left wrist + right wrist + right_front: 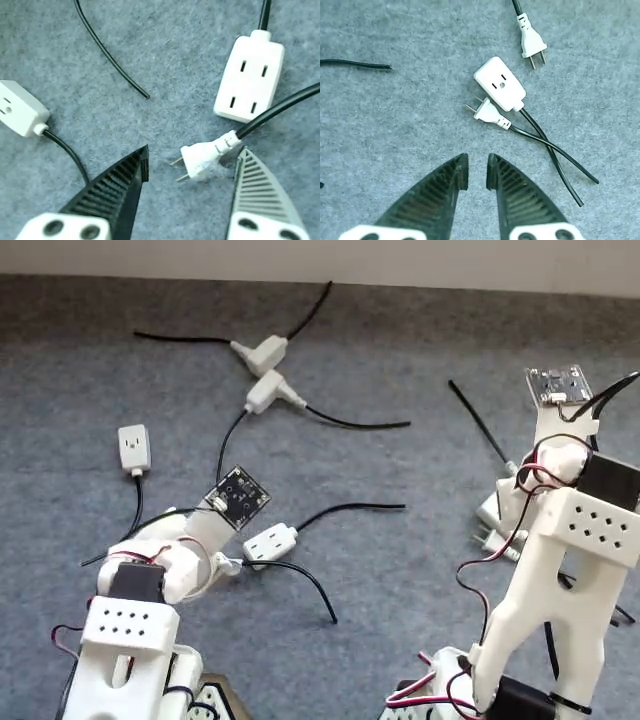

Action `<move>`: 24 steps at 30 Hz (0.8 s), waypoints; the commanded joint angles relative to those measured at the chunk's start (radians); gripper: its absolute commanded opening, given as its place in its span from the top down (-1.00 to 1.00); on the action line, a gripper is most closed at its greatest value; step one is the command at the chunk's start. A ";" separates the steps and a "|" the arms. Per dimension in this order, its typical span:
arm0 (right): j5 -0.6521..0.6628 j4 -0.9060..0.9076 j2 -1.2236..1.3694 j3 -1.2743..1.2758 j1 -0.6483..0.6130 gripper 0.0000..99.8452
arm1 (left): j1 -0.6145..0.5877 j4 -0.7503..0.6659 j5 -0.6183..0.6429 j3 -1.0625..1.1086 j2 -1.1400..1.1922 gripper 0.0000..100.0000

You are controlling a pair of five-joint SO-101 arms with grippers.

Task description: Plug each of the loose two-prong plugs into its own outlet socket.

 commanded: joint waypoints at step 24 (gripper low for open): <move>0.009 -0.041 0.001 -0.002 0.013 0.85 | 0.022 -0.436 -0.551 0.289 -0.013 0.64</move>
